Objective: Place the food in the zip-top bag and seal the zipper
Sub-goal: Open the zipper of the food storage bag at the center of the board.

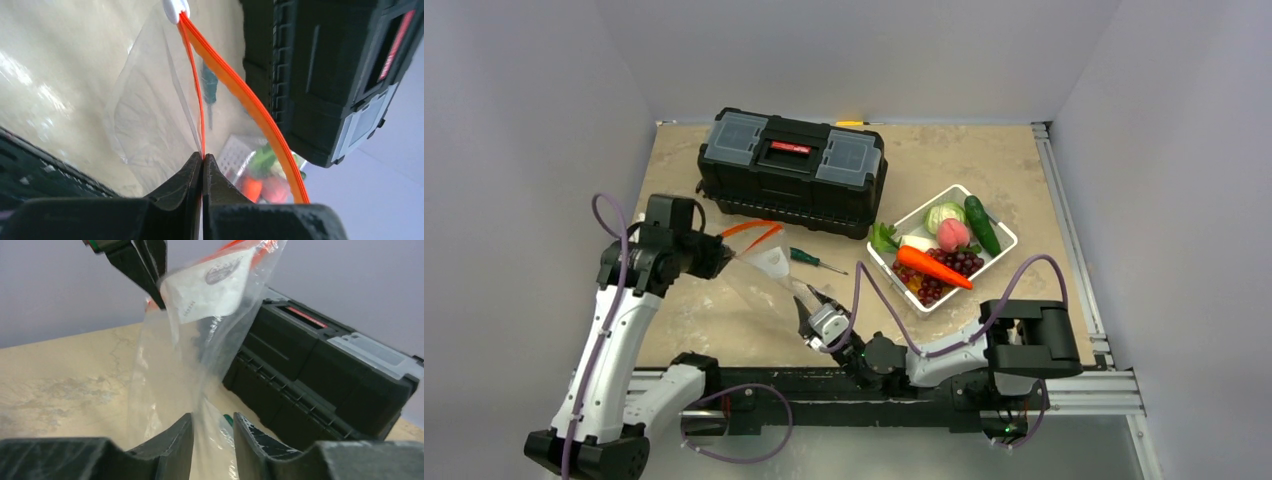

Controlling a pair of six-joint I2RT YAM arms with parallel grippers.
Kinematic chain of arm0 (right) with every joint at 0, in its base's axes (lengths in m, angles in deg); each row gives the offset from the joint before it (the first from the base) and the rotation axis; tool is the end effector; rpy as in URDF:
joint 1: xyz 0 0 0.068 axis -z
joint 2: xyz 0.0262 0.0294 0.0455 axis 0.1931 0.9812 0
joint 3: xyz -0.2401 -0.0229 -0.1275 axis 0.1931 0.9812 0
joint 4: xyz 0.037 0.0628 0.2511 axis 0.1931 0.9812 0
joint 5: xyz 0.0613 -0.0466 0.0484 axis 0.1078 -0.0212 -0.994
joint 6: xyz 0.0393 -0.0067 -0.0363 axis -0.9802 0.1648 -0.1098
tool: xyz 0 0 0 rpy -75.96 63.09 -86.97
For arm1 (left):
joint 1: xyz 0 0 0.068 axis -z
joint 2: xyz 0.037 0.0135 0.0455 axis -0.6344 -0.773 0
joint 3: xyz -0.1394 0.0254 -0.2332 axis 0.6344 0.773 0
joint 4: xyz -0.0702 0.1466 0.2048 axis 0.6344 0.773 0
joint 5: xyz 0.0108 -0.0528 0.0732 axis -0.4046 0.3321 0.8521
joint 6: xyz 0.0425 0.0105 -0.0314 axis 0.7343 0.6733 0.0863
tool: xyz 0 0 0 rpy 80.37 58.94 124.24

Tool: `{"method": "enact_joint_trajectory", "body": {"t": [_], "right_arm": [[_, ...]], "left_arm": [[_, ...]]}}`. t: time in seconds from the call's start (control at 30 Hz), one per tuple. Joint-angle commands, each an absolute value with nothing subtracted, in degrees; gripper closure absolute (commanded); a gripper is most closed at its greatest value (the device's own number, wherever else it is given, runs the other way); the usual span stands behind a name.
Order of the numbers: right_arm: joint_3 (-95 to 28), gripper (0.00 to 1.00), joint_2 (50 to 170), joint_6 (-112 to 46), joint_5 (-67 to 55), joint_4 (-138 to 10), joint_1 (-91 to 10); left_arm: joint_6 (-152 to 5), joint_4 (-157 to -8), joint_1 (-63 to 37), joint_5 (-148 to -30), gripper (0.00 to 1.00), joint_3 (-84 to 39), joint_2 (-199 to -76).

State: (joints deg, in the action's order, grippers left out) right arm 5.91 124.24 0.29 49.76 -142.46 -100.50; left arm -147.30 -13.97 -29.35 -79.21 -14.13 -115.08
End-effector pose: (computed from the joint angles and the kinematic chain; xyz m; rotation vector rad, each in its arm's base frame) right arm 0.0301 0.3134 0.2272 -0.5985 1.2297 0.4024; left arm 0.1503 -0.0258 0.3401 -1.6318 2.0972 -0.5917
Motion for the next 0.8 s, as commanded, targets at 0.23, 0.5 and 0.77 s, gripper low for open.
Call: {"method": "enact_joint_trajectory", "body": {"t": [0.23, 0.5, 0.77], "right_arm": [[2.2, 0.13, 110.0, -35.0, 40.2, -110.5, -99.7], [-9.3, 0.03, 107.9, -48.2, 15.8, -84.9, -88.0], [-22.6, 0.05, 114.1, -66.9, 17.3, -69.9, -86.2]], "left_arm": [[-92.8, -22.8, -29.6, -64.4, 1.0, -16.3, -105.1], [-85.4, -29.4, -29.1, -83.1, 1.0, -3.3, -96.6], [-89.7, -35.4, -27.9, -91.8, 1.0, 3.6, -95.2]]}}
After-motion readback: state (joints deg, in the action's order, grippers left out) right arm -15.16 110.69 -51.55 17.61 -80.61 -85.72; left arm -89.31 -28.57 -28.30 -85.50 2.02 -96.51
